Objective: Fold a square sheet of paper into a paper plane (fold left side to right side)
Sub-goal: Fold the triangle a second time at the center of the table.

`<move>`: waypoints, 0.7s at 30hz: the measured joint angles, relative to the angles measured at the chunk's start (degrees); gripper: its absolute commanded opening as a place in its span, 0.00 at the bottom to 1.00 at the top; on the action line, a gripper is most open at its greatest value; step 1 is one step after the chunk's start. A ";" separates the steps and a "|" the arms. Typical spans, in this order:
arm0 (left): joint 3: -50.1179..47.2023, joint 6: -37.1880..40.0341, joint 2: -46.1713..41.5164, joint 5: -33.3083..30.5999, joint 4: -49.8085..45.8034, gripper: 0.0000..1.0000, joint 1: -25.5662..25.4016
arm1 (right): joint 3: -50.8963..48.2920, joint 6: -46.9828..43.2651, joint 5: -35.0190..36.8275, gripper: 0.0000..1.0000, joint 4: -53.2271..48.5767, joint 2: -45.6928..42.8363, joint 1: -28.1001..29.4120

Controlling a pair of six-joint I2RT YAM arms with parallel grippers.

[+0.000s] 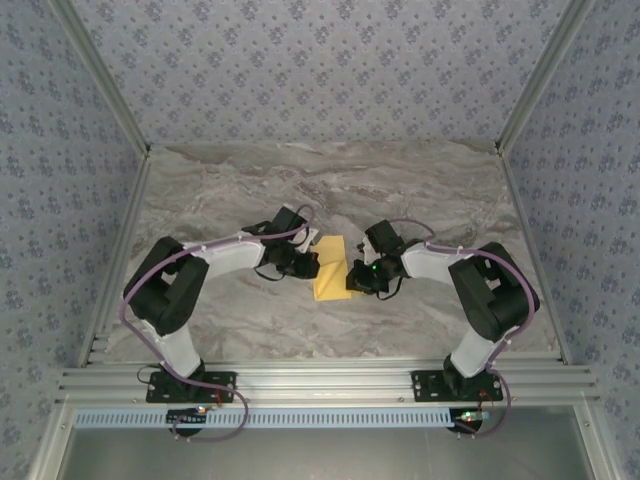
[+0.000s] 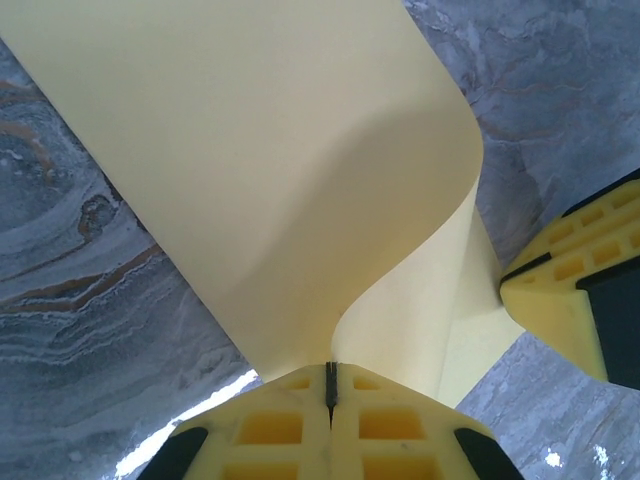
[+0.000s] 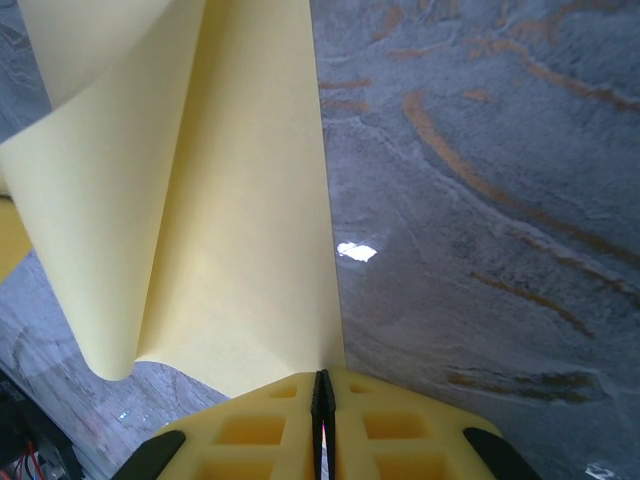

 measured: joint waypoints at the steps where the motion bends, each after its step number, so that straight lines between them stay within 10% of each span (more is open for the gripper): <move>1: 0.07 0.00 0.24 -0.04 -0.02 0.03 0.00 | 0.04 -0.04 0.00 0.13 -0.07 0.00 0.00; 21: 0.50 0.02 1.79 -2.38 0.22 0.03 0.09 | 0.70 -1.09 0.00 0.14 -1.07 0.37 0.00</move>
